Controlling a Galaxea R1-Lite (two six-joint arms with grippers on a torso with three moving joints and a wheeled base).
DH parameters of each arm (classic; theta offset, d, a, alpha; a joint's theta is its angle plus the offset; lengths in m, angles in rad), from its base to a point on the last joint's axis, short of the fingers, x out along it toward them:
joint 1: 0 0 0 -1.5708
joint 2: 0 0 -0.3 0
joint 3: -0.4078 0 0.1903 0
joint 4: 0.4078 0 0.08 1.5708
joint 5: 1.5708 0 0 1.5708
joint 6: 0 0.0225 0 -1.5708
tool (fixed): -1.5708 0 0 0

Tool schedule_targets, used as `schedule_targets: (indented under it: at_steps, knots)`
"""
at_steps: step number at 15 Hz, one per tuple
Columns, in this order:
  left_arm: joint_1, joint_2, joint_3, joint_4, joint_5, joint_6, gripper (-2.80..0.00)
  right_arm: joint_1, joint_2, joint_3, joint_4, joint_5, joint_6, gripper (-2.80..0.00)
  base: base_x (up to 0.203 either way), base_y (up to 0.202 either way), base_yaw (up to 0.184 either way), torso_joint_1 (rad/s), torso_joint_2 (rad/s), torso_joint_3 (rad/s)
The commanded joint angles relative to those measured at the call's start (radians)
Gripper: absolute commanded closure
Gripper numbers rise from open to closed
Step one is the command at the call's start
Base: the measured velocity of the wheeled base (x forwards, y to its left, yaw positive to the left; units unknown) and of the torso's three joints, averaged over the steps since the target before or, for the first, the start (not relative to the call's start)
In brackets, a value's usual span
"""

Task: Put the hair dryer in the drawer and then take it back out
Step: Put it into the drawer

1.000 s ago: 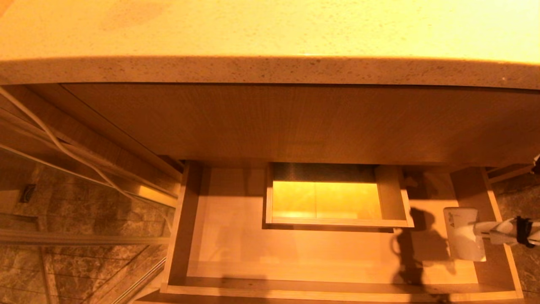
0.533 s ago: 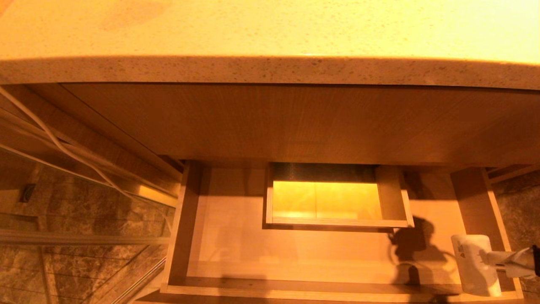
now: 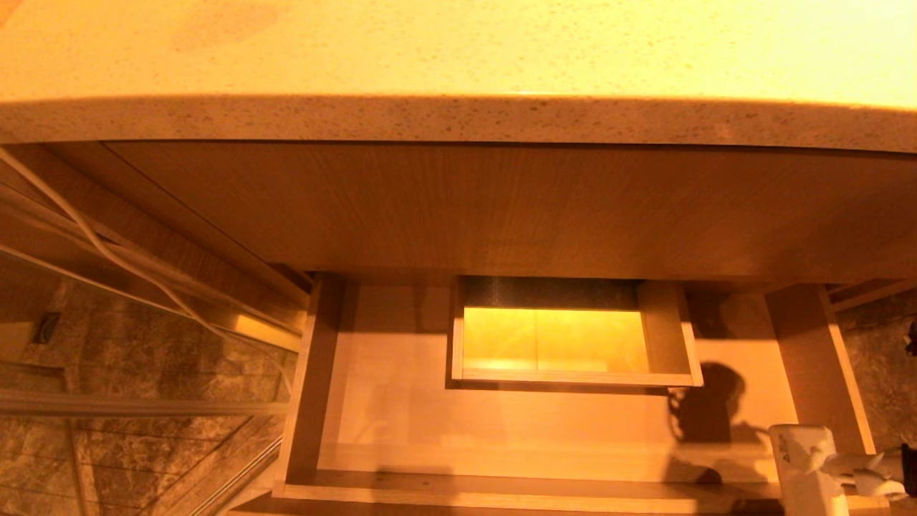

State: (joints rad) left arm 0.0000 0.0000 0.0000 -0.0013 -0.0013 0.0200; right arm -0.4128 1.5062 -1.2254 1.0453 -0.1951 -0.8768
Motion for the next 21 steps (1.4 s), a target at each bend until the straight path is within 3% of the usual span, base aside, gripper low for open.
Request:
schedule_targets:
  at_steps: [1,10,21]
  knots:
    - [0.000,0.000,0.002,0.000,0.000,0.000,0.00,-0.011,0.085,-0.023,0.002,0.001,-0.005,0.00,0.000,0.000,0.000,0.000,0.00,0.000]
    - [0.000,0.000,0.002,0.000,0.000,0.000,0.00,-0.024,0.160,-0.068,-0.073,0.005,-0.004,0.00,0.000,0.000,0.000,0.000,0.00,0.000]
    - [0.000,0.000,0.002,0.000,0.000,0.000,0.00,-0.023,0.212,-0.039,-0.051,0.020,-0.005,0.00,0.000,0.000,0.000,0.000,0.00,0.000]
